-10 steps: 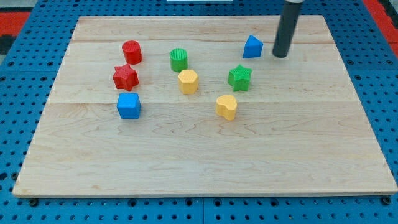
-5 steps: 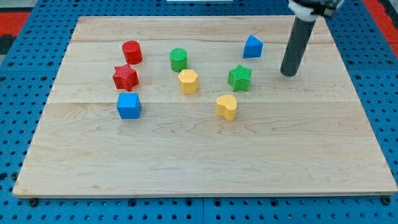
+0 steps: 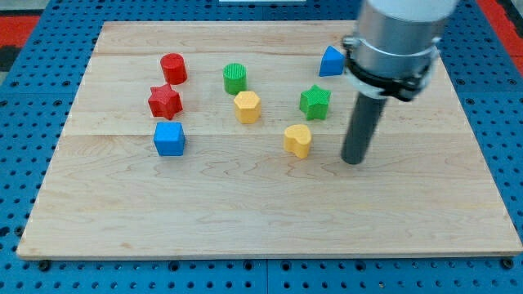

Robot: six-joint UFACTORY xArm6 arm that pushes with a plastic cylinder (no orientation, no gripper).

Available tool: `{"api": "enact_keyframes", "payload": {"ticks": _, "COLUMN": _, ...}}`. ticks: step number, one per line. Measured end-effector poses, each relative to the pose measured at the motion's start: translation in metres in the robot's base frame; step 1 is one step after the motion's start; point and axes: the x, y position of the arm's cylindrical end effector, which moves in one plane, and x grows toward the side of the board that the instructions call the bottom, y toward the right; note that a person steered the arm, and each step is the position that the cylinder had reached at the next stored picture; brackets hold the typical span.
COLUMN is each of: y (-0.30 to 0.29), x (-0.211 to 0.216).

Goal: Push the yellow heart towards the yellow hexagon

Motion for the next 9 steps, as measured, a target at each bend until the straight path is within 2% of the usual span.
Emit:
{"api": "enact_keyframes", "payload": {"ticks": 1, "y": -0.042, "x": -0.027}}
{"api": "enact_keyframes", "payload": {"ticks": 2, "y": -0.054, "x": -0.026}}
{"api": "enact_keyframes", "payload": {"ticks": 4, "y": -0.025, "x": 0.011}}
{"api": "enact_keyframes", "payload": {"ticks": 5, "y": -0.038, "x": 0.017}}
{"api": "enact_keyframes", "payload": {"ticks": 9, "y": -0.079, "x": -0.012}}
